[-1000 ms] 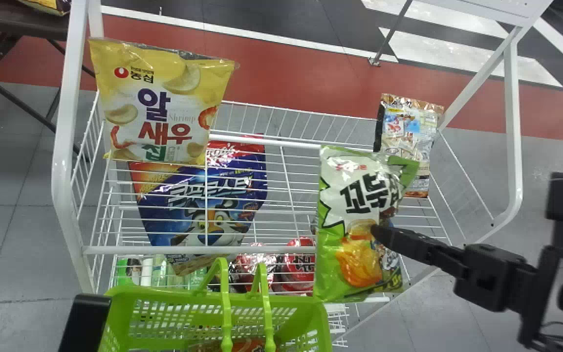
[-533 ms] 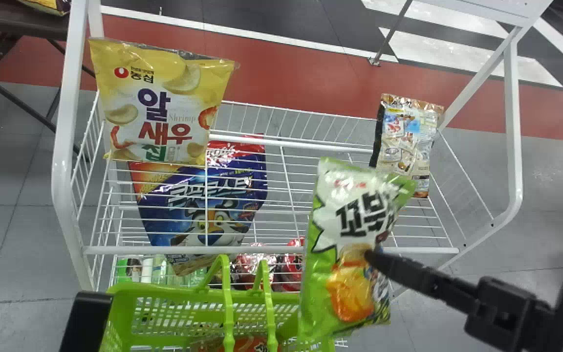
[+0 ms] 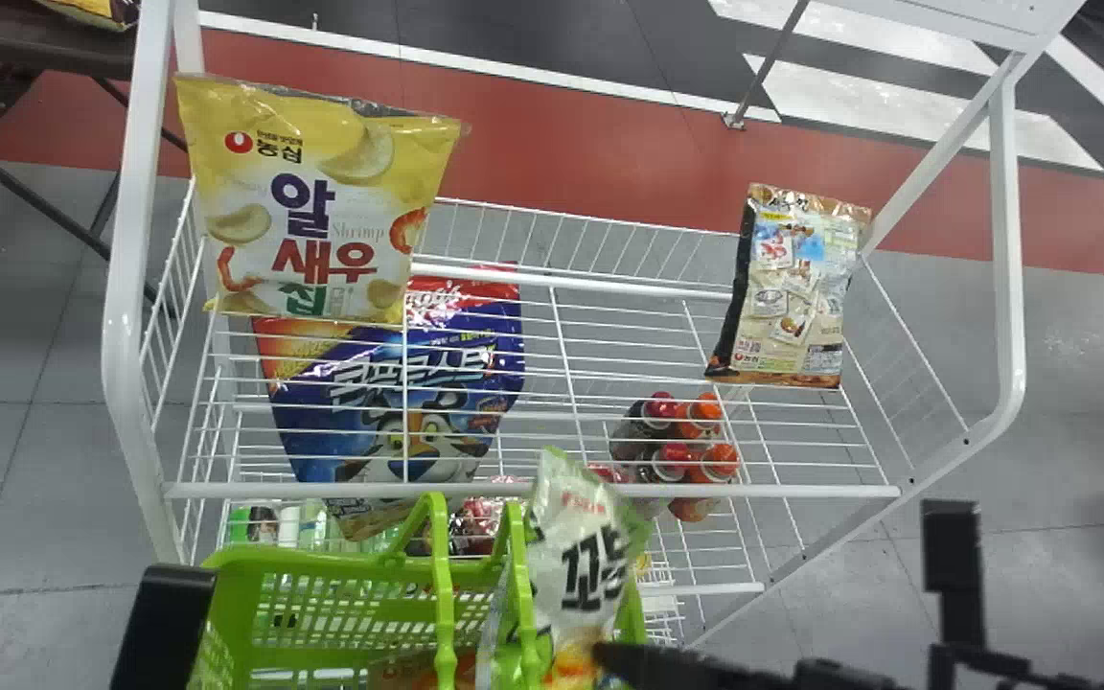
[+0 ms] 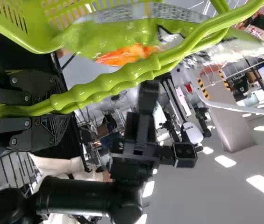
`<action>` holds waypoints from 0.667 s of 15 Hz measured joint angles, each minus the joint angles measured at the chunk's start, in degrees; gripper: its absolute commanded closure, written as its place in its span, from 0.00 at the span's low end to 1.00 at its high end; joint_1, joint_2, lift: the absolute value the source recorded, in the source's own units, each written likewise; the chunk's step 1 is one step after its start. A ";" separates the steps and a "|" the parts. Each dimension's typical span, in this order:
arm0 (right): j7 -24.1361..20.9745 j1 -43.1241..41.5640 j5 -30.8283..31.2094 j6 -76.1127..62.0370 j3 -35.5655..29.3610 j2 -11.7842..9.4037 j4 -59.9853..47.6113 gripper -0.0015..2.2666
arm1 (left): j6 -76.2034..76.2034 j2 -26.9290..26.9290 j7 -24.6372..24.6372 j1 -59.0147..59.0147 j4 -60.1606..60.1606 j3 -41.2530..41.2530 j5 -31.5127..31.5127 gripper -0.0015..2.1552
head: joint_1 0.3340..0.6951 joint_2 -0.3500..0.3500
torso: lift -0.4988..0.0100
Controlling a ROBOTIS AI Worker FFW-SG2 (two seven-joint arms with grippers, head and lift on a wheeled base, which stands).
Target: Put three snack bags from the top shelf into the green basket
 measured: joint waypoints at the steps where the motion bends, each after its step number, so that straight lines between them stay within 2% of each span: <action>1: 0.13 0.59 1.16 0.00 2.19 -0.03 1.80 0.99 | -0.29 -0.03 -0.06 0.00 0.11 0.04 0.00 0.82 | 1.00 0.00 | 0.89; 8: -0.22 0.90 8.17 0.00 14.10 -1.70 10.41 0.99 | -0.94 -0.13 -0.50 -0.08 0.54 0.06 0.00 0.82 | 1.00 0.00 | 0.89; 9: -0.55 0.28 9.55 0.00 16.48 -1.95 11.35 0.96 | -0.95 -0.13 -0.50 -0.04 0.54 0.06 0.00 0.82 | 1.00 0.00 | 0.89; 10: -1.51 -0.33 10.81 0.00 18.79 -2.07 12.10 0.84 | -0.95 -0.13 -0.50 0.07 0.53 0.06 0.00 0.82 | 1.00 0.00 | 0.89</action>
